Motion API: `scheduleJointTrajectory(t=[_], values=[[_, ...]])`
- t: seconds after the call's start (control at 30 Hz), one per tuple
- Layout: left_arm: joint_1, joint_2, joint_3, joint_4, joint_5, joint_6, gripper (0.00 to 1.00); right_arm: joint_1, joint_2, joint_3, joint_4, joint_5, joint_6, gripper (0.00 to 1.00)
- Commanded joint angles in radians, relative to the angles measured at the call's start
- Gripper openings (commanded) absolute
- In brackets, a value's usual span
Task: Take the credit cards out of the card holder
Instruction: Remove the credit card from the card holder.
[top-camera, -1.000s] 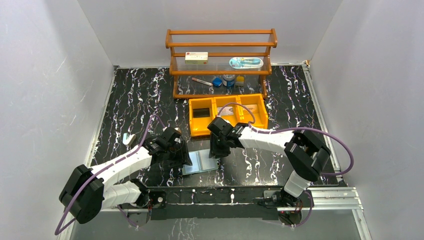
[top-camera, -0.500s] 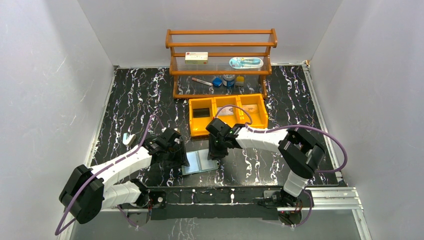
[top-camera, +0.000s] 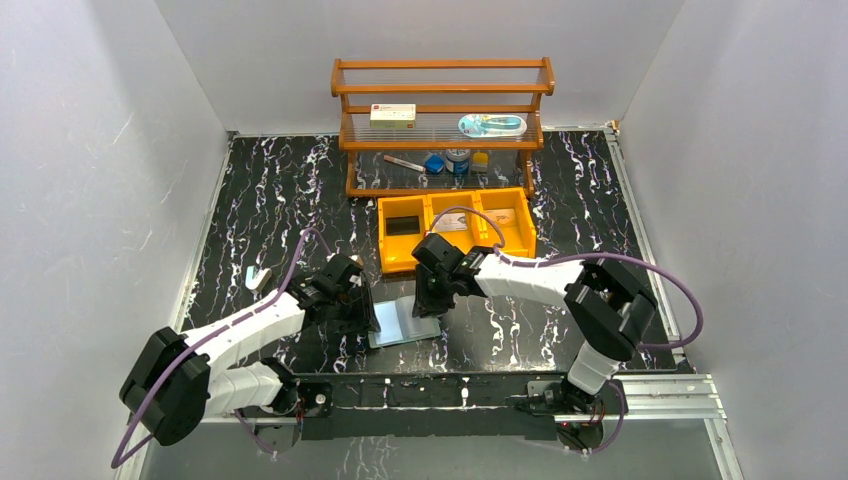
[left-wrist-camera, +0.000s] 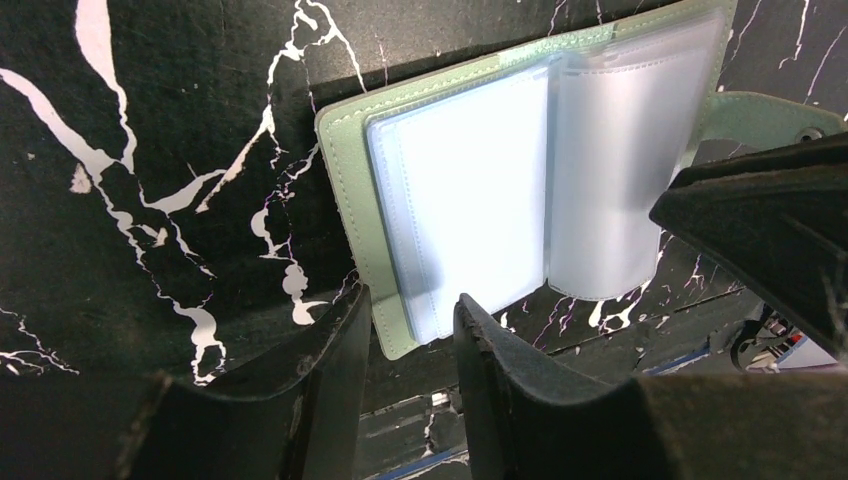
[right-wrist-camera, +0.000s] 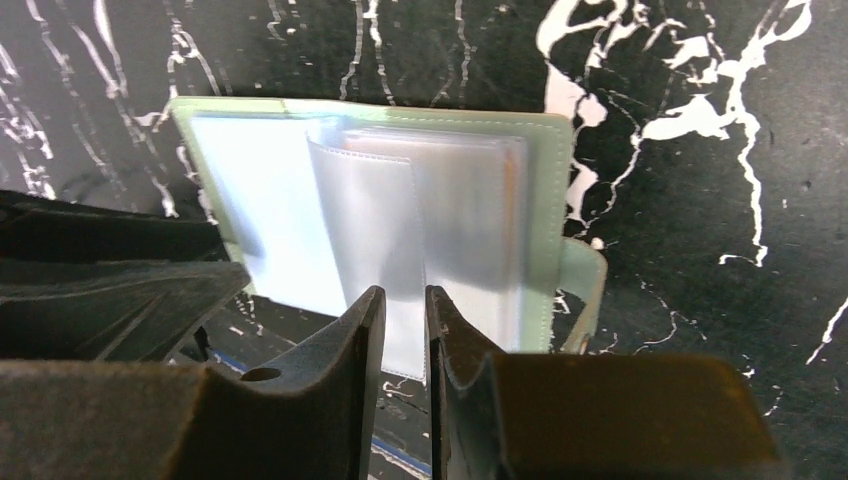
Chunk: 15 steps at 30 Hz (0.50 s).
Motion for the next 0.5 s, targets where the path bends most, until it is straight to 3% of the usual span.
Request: scheduleJointTrajectory(t=[0.0, 0.2, 0.47], values=[[0.002, -0.001, 0.007, 0.009, 0.023, 0.007, 0.34, 0.006, -0.057, 0.041, 0.046, -0.029, 0.009, 0.29], [0.002, 0.010, 0.013, 0.011, 0.023, 0.012, 0.34, 0.004, -0.051, 0.038, 0.072, -0.024, 0.018, 0.26], [0.002, 0.011, 0.030, 0.004, 0.012, 0.018, 0.34, 0.009, 0.017, 0.066, 0.200, -0.172, -0.004, 0.30]])
